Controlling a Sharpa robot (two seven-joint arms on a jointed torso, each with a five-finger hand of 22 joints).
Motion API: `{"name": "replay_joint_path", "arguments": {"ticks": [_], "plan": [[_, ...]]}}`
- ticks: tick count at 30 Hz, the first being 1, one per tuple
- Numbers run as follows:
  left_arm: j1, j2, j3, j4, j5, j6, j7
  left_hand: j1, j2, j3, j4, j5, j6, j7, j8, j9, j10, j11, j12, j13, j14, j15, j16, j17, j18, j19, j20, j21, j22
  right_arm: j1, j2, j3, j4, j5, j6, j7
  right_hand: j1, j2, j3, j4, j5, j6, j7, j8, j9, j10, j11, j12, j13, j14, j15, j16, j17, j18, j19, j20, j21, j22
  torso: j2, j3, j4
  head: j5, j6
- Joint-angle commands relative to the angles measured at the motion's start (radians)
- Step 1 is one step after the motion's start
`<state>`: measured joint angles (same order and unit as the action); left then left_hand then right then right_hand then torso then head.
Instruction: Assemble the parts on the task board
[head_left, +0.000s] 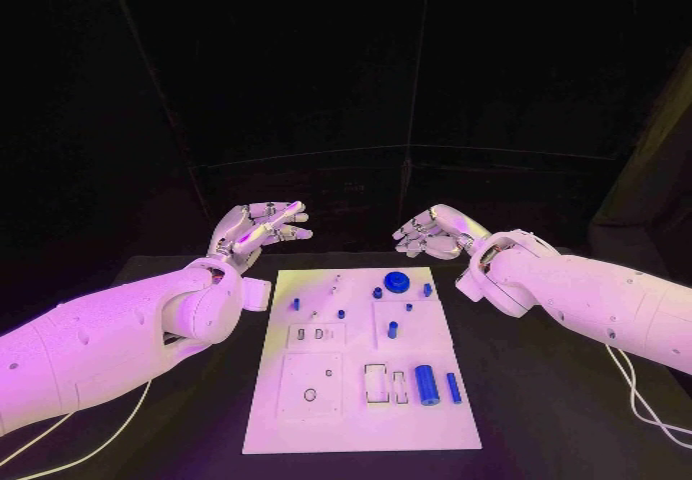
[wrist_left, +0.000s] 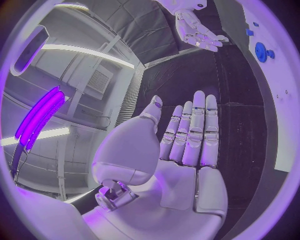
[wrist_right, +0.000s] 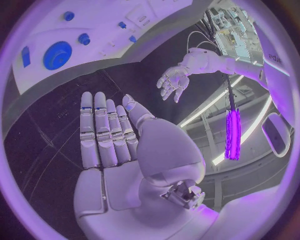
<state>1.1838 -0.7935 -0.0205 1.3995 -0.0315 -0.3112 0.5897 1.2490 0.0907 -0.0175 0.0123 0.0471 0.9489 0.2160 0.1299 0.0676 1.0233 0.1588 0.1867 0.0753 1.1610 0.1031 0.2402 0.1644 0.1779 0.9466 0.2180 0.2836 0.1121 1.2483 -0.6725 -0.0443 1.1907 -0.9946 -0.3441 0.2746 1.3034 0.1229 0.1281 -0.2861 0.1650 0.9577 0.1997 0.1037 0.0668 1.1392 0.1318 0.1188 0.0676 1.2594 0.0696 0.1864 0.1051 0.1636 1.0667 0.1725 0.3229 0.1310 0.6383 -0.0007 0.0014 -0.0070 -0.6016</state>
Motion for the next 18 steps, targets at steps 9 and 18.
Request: {"name": "replay_joint_path", "arguments": {"ticks": [9,18], "plan": [[0.001,-0.057,0.0,0.141,-0.032,0.04,-0.013,0.016,0.005,0.001,-0.02,0.006,0.04,-0.008,-0.008,-0.002,0.058,-0.013,-0.009,0.0,0.053,-0.015,-0.004,0.028,0.006,0.056,-0.016,0.001,-0.013,0.032,0.028,0.001,0.039,-0.551,0.105,-0.216,-0.022,-0.079,0.049,0.002,0.034,0.06,-0.032,-0.037,0.0,0.089,-0.045,-0.056,0.002,0.247,-0.079,0.25,0.231,0.015,0.169,-0.091,0.266,0.143,0.066,-0.0088,0.0153,-0.014,0.013],[0.001,-0.065,0.0,0.185,-0.02,0.058,-0.014,0.013,0.007,0.001,-0.02,0.007,0.039,-0.006,-0.013,-0.002,0.055,-0.011,-0.016,-0.002,0.051,-0.013,-0.011,0.031,0.006,0.055,-0.014,-0.003,-0.017,0.035,0.05,0.001,0.04,-0.657,0.172,-0.256,-0.049,-0.098,0.078,0.006,0.027,0.016,-0.035,-0.04,-0.001,0.021,-0.04,-0.053,0.0,0.248,-0.072,0.409,0.344,0.018,0.177,-0.091,0.366,0.203,0.092,-0.0099,0.0225,-0.02,0.021]]}}
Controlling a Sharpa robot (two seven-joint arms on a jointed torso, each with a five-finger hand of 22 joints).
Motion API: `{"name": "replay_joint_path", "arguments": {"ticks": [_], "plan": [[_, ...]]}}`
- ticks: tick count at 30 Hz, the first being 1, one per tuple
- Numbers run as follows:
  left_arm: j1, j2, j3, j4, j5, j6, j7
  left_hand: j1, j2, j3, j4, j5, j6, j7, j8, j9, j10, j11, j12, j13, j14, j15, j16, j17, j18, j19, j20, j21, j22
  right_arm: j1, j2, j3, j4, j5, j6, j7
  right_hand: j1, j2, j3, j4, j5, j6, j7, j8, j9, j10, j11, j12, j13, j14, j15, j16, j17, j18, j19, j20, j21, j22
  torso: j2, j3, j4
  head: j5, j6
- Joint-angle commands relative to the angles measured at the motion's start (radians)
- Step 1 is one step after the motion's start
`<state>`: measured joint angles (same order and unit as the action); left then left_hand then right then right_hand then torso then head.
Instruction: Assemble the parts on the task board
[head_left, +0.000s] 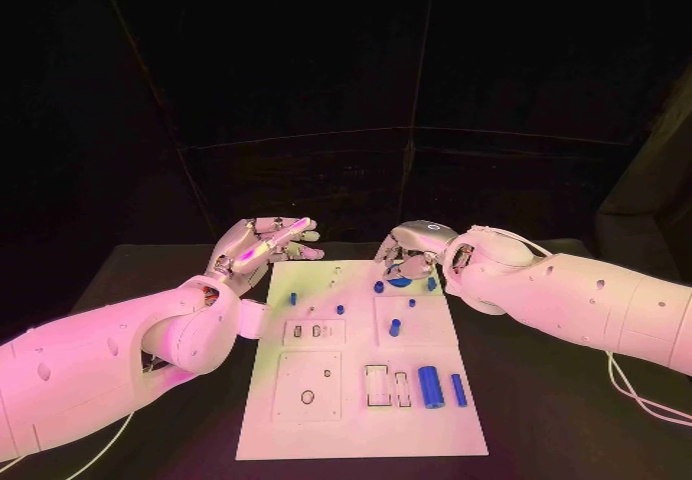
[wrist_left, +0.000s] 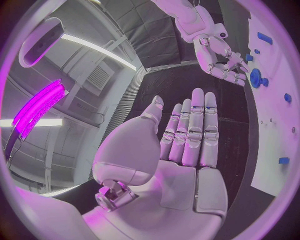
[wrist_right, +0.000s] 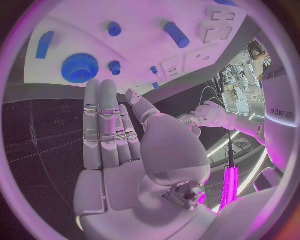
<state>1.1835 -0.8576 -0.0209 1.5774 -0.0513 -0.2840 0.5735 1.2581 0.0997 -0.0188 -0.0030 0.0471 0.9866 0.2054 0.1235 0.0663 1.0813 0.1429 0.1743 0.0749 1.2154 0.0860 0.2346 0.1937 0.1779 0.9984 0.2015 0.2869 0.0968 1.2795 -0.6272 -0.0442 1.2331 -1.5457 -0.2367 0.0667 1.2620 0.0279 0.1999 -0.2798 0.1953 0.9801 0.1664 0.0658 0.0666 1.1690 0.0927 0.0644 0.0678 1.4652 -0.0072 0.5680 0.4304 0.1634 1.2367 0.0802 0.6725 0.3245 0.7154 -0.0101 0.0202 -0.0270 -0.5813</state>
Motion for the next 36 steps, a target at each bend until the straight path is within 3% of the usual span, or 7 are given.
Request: {"name": "replay_joint_path", "arguments": {"ticks": [1,11,21,28,36], "plan": [[0.001,0.0,0.0,0.009,0.001,0.033,0.002,0.003,-0.002,0.002,-0.005,0.007,0.001,0.005,-0.007,-0.001,-0.003,0.005,-0.005,-0.001,-0.004,0.005,-0.006,0.002,0.006,0.003,0.002,-0.007,-0.002,0.004,0.006,0.001,-0.003,-0.112,0.071,-0.051,-0.012,-0.007,0.012,0.0,-0.005,-0.015,0.0,-0.001,0.0,-0.02,0.0,0.002,0.0,0.038,0.005,0.072,0.053,0.017,0.006,0.004,0.038,0.023,0.018,-0.0005,0.0045,0.0,0.002],[0.001,0.001,0.0,0.017,0.005,0.046,0.003,0.0,0.0,0.003,-0.007,0.006,-0.002,0.008,-0.014,-0.001,-0.007,0.008,-0.013,-0.002,-0.01,0.008,-0.016,0.005,0.006,0.001,0.005,-0.015,-0.007,0.004,0.025,0.001,-0.016,-0.134,0.108,-0.059,-0.018,-0.01,0.043,0.003,-0.006,-0.021,-0.001,0.0,0.001,-0.036,0.004,0.004,0.001,0.023,0.006,0.276,0.248,0.018,-0.018,0.013,0.121,0.076,0.032,0.0006,0.0077,-0.003,0.001],[0.001,0.0,0.0,0.02,0.006,0.051,0.003,-0.001,0.001,0.003,-0.008,0.006,-0.005,0.01,-0.018,-0.002,-0.01,0.01,-0.018,-0.003,-0.011,0.009,-0.02,0.007,0.006,0.0,0.006,-0.018,-0.01,0.004,0.042,0.001,-0.032,-0.138,0.129,-0.059,-0.02,-0.004,0.06,0.006,-0.007,-0.018,-0.001,0.001,0.001,-0.032,0.003,0.007,0.002,0.021,0.005,0.346,0.316,0.019,-0.028,0.014,0.15,0.094,0.035,0.0015,0.0078,-0.003,-0.005],[0.001,0.001,0.0,0.017,0.006,0.055,0.001,-0.002,0.002,0.003,-0.008,0.006,-0.006,0.011,-0.02,-0.002,-0.011,0.011,-0.019,-0.003,-0.012,0.01,-0.021,0.008,0.006,0.0,0.007,-0.019,-0.011,0.004,0.055,0.001,-0.046,-0.138,0.155,-0.055,-0.022,0.021,0.098,0.017,-0.028,0.005,0.005,0.007,0.003,-0.02,0.005,0.008,0.001,0.025,0.007,0.418,0.386,0.015,-0.024,0.017,0.2,0.143,0.033,0.0007,0.0103,0.0,-0.012],[0.001,-0.001,0.0,0.018,0.013,0.056,0.0,-0.003,0.002,0.003,-0.008,0.006,-0.007,0.011,-0.02,-0.002,-0.011,0.011,-0.02,-0.003,-0.012,0.01,-0.022,0.008,0.006,0.0,0.007,-0.019,-0.011,0.003,0.063,0.001,-0.053,-0.138,0.168,-0.055,-0.027,0.017,0.133,0.021,-0.033,0.021,0.004,0.006,0.003,-0.01,0.003,0.007,0.001,0.022,0.007,0.464,0.426,0.01,-0.022,0.018,0.25,0.195,0.036,0.0009,0.0087,0.005,-0.017]]}}
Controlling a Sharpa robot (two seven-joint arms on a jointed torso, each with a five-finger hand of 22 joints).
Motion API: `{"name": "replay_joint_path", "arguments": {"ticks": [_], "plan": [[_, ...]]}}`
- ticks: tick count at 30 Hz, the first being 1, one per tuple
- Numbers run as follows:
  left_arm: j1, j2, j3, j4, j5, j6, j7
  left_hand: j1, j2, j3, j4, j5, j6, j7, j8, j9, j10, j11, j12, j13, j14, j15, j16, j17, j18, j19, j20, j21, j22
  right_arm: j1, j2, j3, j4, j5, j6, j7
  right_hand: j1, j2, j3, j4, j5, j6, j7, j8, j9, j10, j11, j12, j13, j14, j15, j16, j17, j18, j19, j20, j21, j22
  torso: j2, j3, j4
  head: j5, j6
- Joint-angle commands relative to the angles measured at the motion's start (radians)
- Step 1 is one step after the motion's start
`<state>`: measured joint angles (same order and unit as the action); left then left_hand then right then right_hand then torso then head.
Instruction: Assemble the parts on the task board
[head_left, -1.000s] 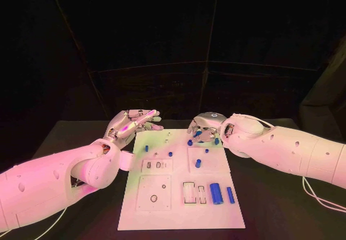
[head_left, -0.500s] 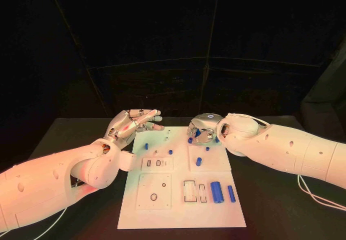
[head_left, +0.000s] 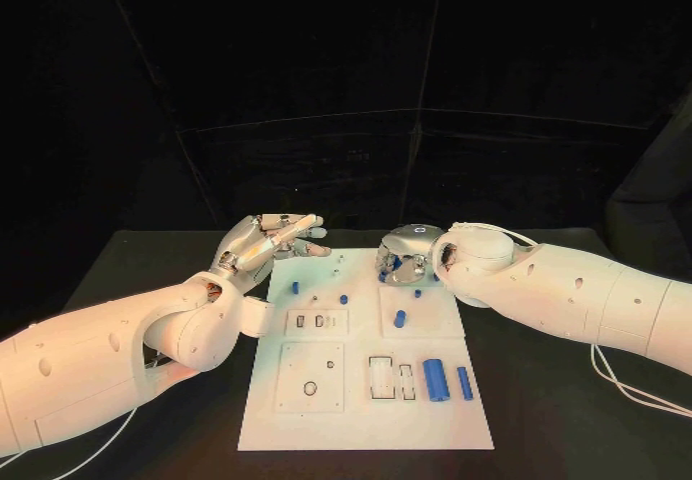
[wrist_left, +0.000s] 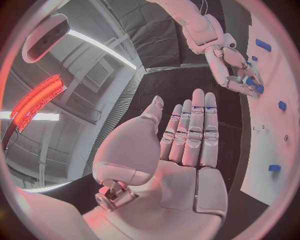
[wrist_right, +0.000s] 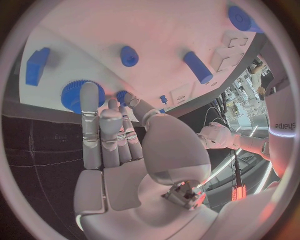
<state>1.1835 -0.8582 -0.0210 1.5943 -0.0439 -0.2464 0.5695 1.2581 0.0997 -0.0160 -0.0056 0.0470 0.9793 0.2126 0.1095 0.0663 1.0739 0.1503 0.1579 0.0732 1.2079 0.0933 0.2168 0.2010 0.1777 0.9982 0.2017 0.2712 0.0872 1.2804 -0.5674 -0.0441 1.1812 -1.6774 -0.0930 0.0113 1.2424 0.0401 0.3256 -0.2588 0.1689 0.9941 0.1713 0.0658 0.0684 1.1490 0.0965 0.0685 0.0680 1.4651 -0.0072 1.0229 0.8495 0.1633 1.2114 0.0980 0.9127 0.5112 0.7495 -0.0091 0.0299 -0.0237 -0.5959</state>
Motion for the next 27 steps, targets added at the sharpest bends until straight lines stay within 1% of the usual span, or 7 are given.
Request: {"name": "replay_joint_path", "arguments": {"ticks": [1,11,15,18,20,26,27], "plan": [[0.001,-0.001,0.0,0.001,0.006,0.019,0.004,-0.003,0.002,0.0,-0.005,0.007,0.001,0.004,-0.006,-0.002,-0.003,0.004,-0.003,-0.001,-0.004,0.003,-0.004,0.001,0.006,0.0,0.007,-0.004,-0.001,0.003,0.004,0.001,-0.001,-0.007,0.026,0.001,-0.008,0.006,0.012,0.0,-0.008,0.01,-0.002,0.007,0.001,0.012,-0.002,0.003,0.001,0.022,0.007,0.014,0.011,0.009,0.003,0.0,0.015,0.014,0.001,-0.0003,-0.0015,0.001,-0.002],[0.001,0.0,0.0,0.0,0.007,0.021,0.001,-0.003,0.003,0.001,-0.005,0.007,0.001,0.004,-0.006,-0.001,-0.004,0.004,-0.004,-0.001,-0.005,0.003,-0.005,0.001,0.006,0.0,0.007,-0.004,-0.002,0.002,0.014,0.001,-0.013,-0.007,0.036,0.0,-0.007,0.004,0.046,0.006,-0.015,0.031,-0.007,0.009,0.002,0.029,-0.006,0.004,0.001,0.023,0.004,0.058,0.052,0.003,0.008,-0.002,0.064,0.069,0.0,-0.0002,-0.0007,0.002,-0.009],[0.001,-0.001,0.0,0.0,0.008,0.022,0.0,-0.003,0.003,0.001,-0.005,0.007,0.001,0.004,-0.006,-0.001,-0.004,0.004,-0.004,-0.001,-0.005,0.003,-0.005,0.001,0.006,0.0,0.007,-0.004,-0.002,0.002,0.016,0.0,-0.015,-0.007,0.023,0.001,-0.004,0.004,0.056,0.007,-0.016,0.04,-0.009,0.011,0.003,0.037,-0.009,0.005,0.002,0.023,0.002,0.07,0.063,0.001,0.01,-0.003,0.078,0.086,0.0,-0.0005,-0.0016,0.004,-0.009],[0.001,-0.001,0.0,0.0,0.008,0.022,-0.001,-0.003,0.003,0.001,-0.005,0.007,0.001,0.004,-0.006,-0.001,-0.004,0.004,-0.004,-0.001,-0.005,0.003,-0.005,0.001,0.006,0.0,0.007,-0.004,-0.002,0.002,0.013,0.0,-0.009,-0.006,-0.013,0.01,0.007,0.012,0.074,0.007,-0.028,0.06,-0.018,0.018,0.006,0.053,-0.015,0.009,0.004,0.024,-0.002,0.088,0.08,-0.002,0.015,-0.005,0.1,0.113,0.0,-0.0004,-0.0018,0.005,-0.009],[0.001,-0.002,0.0,0.001,0.008,0.023,-0.001,-0.003,0.005,0.001,-0.005,0.007,0.0,0.004,-0.007,-0.001,-0.004,0.004,-0.005,-0.001,-0.005,0.003,-0.005,0.002,0.006,0.0,0.007,-0.005,-0.002,0.002,0.008,0.0,0.0,-0.002,-0.051,0.016,0.011,0.014,0.084,0.008,-0.036,0.069,-0.02,0.02,0.007,0.06,-0.018,0.01,0.004,0.024,-0.004,0.098,0.089,-0.004,0.019,-0.007,0.114,0.13,-0.001,-0.0003,-0.0016,0.004,-0.008],[0.001,-0.005,0.0,0.0,0.008,0.024,-0.002,-0.003,0.005,0.002,-0.005,0.007,0.0,0.004,-0.007,-0.001,-0.004,0.004,-0.005,-0.001,-0.005,0.003,-0.006,0.002,0.006,0.0,0.007,-0.005,-0.002,0.002,0.0,0.001,0.022,0.01,-0.152,0.013,0.012,0.007,0.095,0.01,-0.041,0.069,-0.017,0.016,0.006,0.057,-0.016,0.003,0.002,0.024,-0.003,0.109,0.098,-0.006,0.019,-0.008,0.129,0.146,-0.001,-0.001,-0.002,0.007,-0.002],[0.001,-0.006,0.0,0.0,0.008,0.024,-0.002,-0.003,0.005,0.002,-0.005,0.007,0.0,0.004,-0.007,-0.001,-0.004,0.004,-0.005,-0.001,-0.005,0.003,-0.006,0.002,0.006,0.0,0.007,-0.005,-0.002,0.002,0.001,0.001,0.023,0.012,-0.168,0.007,0.011,0.005,0.096,0.011,-0.043,0.069,-0.017,0.015,0.006,0.056,-0.015,0.002,0.002,0.023,-0.003,0.11,0.098,-0.006,0.019,-0.008,0.13,0.147,0.0,-0.0007,-0.0012,0.007,0.001]]}}
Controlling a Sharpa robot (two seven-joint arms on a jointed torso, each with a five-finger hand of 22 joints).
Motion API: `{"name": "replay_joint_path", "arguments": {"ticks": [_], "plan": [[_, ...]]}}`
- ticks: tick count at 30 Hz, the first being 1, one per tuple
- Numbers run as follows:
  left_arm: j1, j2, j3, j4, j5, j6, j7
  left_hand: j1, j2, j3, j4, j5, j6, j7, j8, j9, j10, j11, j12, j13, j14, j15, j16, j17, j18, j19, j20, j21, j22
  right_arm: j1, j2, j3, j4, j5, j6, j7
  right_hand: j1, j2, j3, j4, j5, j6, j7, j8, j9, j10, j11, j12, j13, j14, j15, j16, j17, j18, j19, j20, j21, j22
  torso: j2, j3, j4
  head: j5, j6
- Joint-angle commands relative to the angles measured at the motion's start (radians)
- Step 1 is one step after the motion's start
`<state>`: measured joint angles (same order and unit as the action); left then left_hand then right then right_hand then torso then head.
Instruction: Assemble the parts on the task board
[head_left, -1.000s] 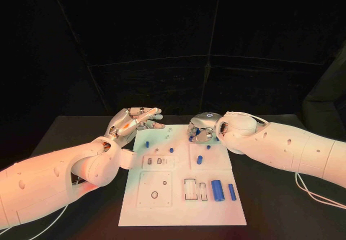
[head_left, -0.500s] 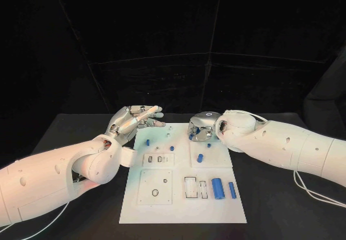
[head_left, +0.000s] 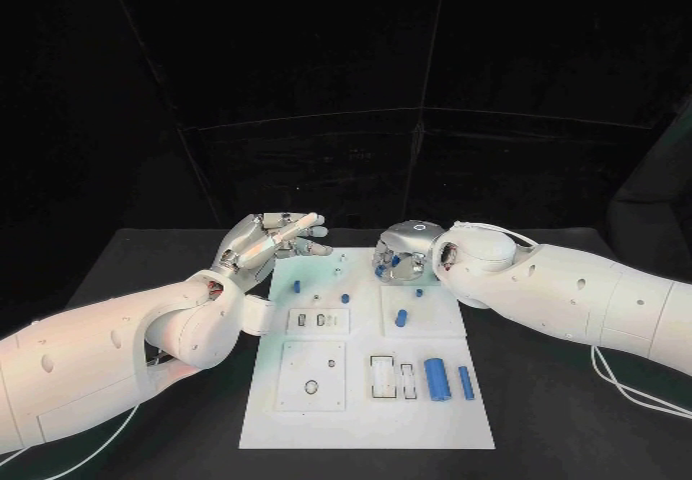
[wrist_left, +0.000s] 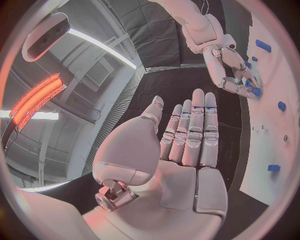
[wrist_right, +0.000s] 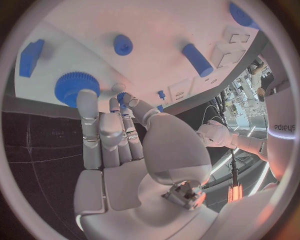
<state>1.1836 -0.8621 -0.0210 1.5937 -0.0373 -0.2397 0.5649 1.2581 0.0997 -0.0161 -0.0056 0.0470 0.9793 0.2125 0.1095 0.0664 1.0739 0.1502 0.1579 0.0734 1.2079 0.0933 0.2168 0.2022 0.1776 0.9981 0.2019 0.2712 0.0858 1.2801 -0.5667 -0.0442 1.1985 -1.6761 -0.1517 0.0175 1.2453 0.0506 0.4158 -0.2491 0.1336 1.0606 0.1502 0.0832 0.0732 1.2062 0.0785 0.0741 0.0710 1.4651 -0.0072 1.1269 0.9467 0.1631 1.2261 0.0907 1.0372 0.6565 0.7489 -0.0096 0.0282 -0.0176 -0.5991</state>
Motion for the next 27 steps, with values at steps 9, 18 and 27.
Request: {"name": "replay_joint_path", "arguments": {"ticks": [9,18,27], "plan": [[0.001,-0.002,0.0,-0.004,0.011,0.016,0.01,-0.003,0.006,0.002,-0.005,0.007,0.0,0.005,-0.007,-0.001,-0.004,0.004,-0.005,-0.002,-0.005,0.003,-0.006,0.001,0.006,0.0,0.007,-0.005,-0.001,0.003,0.054,0.002,-0.043,0.022,-0.18,-0.034,-0.007,-0.02,0.008,0.014,-0.014,0.003,0.005,-0.007,0.0,-0.003,0.004,-0.007,-0.002,0.021,0.0,0.012,0.003,-0.007,0.0,0.002,0.015,0.01,0.004,-0.0001,0.0034,0.003,0.01],[0.002,-0.002,0.0,-0.005,0.013,0.016,0.01,-0.003,0.007,0.003,-0.005,0.007,0.001,0.004,-0.007,-0.001,-0.004,0.004,-0.005,-0.002,-0.004,0.003,-0.007,0.002,0.006,0.0,0.008,-0.005,-0.001,0.003,0.115,0.003,-0.103,0.035,-0.207,-0.033,-0.01,-0.023,0.01,0.018,-0.012,0.001,0.006,-0.009,-0.001,-0.006,0.005,-0.009,-0.003,0.02,0.0,0.016,0.006,-0.007,-0.002,0.002,0.018,0.012,0.011,0.0003,0.0069,0.003,0.012],[0.003,-0.001,0.0,-0.01,0.014,0.016,0.01,-0.003,0.007,0.003,-0.005,0.007,0.001,0.004,-0.007,-0.001,-0.004,0.004,-0.005,-0.002,-0.004,0.003,-0.007,0.002,0.006,0.0,0.008,-0.005,-0.001,0.003,0.164,0.003,-0.159,0.042,-0.198,-0.033,-0.01,-0.026,0.012,0.019,-0.013,-0.002,0.007,-0.011,-0.001,-0.008,0.006,-0.01,-0.003,0.019,0.001,0.017,0.007,-0.007,-0.003,0.003,0.019,0.013,0.013,-0.0001,0.0081,0.002,0.01]]}}
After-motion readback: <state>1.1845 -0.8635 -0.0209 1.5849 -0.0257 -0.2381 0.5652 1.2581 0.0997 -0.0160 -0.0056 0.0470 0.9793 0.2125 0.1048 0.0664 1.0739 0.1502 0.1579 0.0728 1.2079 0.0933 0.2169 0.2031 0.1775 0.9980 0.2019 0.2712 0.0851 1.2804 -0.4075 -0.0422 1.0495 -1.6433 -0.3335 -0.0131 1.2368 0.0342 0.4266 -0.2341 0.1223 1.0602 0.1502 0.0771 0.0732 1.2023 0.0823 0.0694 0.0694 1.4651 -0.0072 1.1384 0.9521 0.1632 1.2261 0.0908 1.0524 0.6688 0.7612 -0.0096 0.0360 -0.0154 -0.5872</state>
